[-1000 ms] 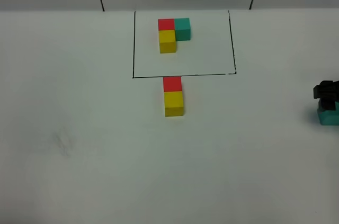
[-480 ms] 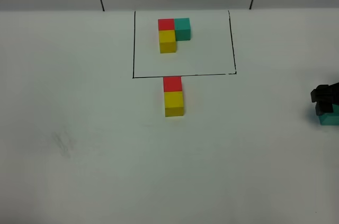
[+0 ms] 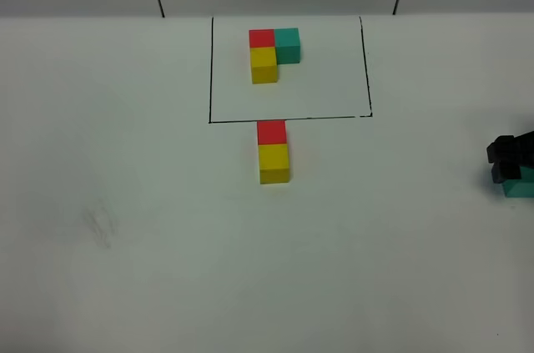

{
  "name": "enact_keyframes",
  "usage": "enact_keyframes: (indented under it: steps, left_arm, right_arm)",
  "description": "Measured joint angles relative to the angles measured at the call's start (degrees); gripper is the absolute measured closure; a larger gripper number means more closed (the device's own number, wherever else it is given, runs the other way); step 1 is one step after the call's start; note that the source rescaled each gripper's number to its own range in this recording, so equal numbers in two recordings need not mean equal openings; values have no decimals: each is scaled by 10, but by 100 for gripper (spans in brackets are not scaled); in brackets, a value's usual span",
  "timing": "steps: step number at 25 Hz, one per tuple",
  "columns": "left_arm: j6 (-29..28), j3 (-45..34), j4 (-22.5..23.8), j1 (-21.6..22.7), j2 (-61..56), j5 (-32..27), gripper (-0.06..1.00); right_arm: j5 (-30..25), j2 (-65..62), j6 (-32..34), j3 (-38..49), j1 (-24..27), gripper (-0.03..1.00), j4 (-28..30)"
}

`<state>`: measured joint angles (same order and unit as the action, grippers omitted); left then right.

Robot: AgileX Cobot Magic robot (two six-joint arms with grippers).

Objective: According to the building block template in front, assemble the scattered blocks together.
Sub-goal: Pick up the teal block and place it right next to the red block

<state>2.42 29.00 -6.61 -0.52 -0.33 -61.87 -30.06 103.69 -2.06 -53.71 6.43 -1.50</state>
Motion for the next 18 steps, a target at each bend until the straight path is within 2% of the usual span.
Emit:
enact_keyframes:
  steps: [10, 13, 15, 18]
  left_arm:
    - [0, 0, 0, 0, 0, 0, 27]
    - [0, 0, 0, 0, 0, 0, 27]
    - [0, 0, 0, 0, 0, 0, 27]
    - [0, 0, 0, 0, 0, 0, 27]
  right_arm:
    - [1, 36, -13, 0, 0, 19, -3]
    - [1, 40, -13, -1, 0, 24, -6]
    - [1, 47, -13, -1, 0, 34, -8]
    - [5, 47, -14, -1, 0, 60, -8]
